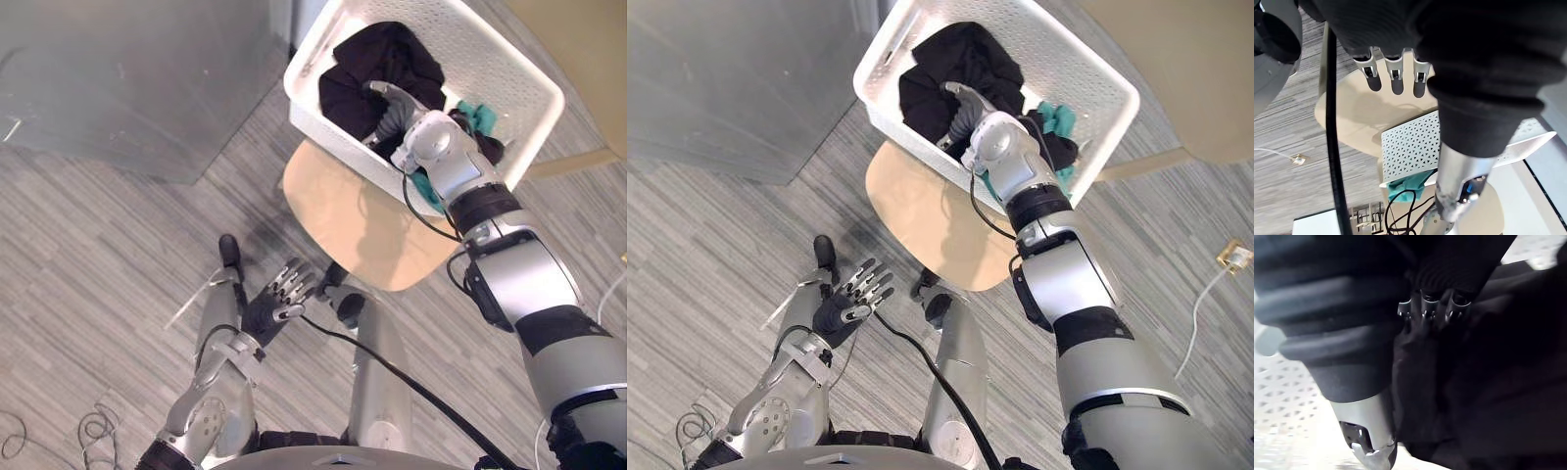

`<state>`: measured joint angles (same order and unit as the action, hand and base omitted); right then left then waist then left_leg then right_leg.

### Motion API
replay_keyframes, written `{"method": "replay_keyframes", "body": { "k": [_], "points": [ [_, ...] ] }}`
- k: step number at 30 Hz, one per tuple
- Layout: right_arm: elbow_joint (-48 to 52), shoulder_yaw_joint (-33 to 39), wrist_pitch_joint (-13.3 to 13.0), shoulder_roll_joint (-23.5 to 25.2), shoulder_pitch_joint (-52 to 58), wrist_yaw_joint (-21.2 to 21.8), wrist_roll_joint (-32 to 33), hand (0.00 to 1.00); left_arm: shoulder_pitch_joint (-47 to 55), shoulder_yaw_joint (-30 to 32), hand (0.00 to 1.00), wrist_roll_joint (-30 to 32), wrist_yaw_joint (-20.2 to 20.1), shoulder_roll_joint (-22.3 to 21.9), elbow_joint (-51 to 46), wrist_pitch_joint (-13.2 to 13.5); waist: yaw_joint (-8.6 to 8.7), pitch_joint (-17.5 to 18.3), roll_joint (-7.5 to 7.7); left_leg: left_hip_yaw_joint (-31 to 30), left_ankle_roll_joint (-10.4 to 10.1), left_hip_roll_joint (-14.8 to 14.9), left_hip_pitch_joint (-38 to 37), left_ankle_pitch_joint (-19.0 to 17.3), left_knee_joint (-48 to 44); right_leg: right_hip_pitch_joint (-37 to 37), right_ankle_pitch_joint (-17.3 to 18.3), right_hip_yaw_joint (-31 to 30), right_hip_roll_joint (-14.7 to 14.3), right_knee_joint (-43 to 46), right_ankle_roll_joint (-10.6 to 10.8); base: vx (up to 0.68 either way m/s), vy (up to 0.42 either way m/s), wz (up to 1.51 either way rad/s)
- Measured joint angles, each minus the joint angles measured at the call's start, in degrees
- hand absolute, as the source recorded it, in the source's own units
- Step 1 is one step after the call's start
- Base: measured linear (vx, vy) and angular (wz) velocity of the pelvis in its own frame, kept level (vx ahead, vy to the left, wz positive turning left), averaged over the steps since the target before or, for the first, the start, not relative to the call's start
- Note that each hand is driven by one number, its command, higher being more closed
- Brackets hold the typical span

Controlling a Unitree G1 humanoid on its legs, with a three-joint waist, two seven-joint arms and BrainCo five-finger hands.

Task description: Pick up the laundry basket with both hands and put the clothes into the washing machine.

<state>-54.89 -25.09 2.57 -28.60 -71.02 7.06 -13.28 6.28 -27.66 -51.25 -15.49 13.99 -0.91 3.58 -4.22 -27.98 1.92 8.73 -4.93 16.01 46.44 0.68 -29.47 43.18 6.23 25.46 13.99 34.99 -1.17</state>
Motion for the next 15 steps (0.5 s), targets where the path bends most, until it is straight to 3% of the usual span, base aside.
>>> {"method": "replay_keyframes", "body": {
  "k": [6,15],
  "points": [
    [3.1,-0.07,0.08,-1.53,1.01,1.68,0.66,0.0,-0.03,-2.07,0.0,-0.46,-0.26,4.26,0.53,-0.64,-1.43,0.05,-0.07,3.05,0.97,2.94,2.57,-3.34,-3.91,0.99,-3.44,-0.76,-2.44,-6.14,0.74,0.0,0.068,-0.38],
    [6.36,0.99,-0.01,-2.9,1.16,1.01,2.13,0.0,-0.31,-1.41,0.0,-0.38,0.07,1.3,1.96,0.26,-2.91,0.11,-0.03,3.81,1.33,3.77,3.96,-3.55,-3.2,0.89,-6.96,0.18,-4.33,-11.59,1.11,0.03,0.024,-0.09]
  ]
}}
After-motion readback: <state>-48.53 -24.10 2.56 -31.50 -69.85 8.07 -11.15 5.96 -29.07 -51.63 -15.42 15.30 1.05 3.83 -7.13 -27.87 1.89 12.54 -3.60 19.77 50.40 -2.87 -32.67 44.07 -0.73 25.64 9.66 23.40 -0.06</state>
